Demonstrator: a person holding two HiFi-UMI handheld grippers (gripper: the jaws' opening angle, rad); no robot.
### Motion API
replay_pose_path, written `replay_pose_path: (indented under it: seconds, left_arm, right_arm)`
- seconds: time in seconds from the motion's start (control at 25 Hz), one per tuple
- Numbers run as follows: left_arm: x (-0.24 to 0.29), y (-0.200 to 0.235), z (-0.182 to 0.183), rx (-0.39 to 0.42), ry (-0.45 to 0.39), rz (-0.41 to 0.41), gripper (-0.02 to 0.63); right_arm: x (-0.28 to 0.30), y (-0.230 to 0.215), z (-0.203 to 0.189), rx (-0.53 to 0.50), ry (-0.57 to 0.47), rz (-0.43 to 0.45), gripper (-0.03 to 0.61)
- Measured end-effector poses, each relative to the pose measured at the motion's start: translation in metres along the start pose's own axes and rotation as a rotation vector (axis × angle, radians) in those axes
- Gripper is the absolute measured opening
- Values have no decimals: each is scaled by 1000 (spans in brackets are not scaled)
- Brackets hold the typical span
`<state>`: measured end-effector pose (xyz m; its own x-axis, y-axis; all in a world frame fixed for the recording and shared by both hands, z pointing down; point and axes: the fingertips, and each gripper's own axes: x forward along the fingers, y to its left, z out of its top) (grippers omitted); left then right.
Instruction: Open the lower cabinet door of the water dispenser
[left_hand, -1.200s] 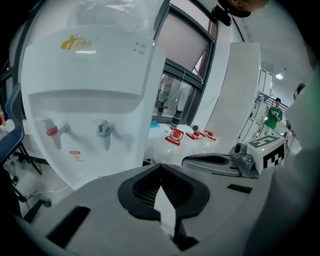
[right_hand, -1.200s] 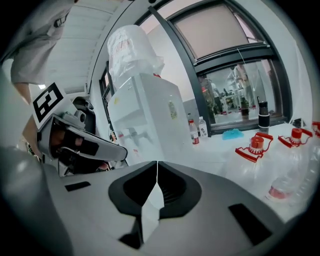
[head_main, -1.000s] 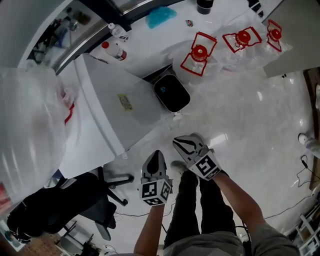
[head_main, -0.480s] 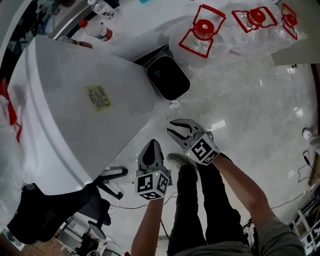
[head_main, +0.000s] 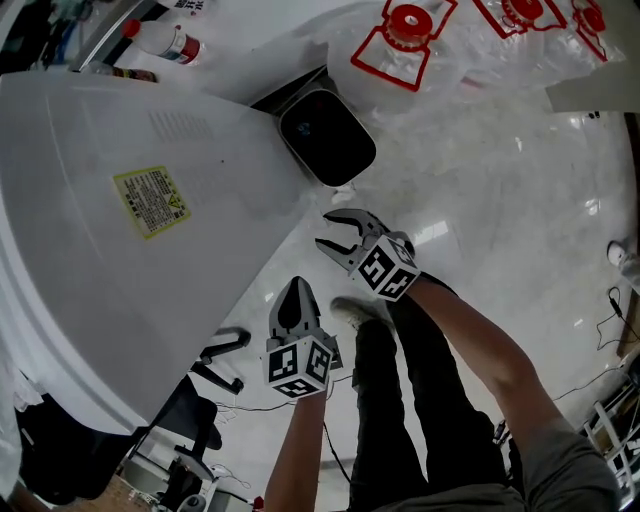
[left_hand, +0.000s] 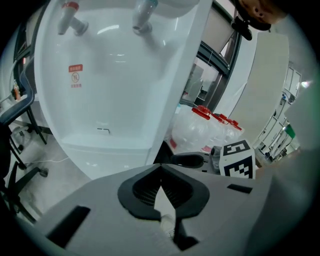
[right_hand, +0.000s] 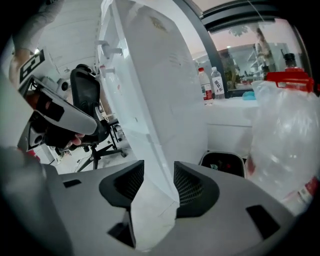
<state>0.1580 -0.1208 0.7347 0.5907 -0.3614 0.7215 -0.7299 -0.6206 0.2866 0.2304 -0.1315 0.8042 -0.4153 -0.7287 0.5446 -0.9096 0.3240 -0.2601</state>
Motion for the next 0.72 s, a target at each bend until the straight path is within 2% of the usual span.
replay_pose_path:
  seconds: [0.2,0.72]
  left_arm:
    - [-3,5,-9,-16,23,19,8]
    - [-9,23,2,-57,20,63,8]
  right_arm:
    - [23,-12,-4,-58,74,19,202]
    - [55,-21,9,-221,146,104,202]
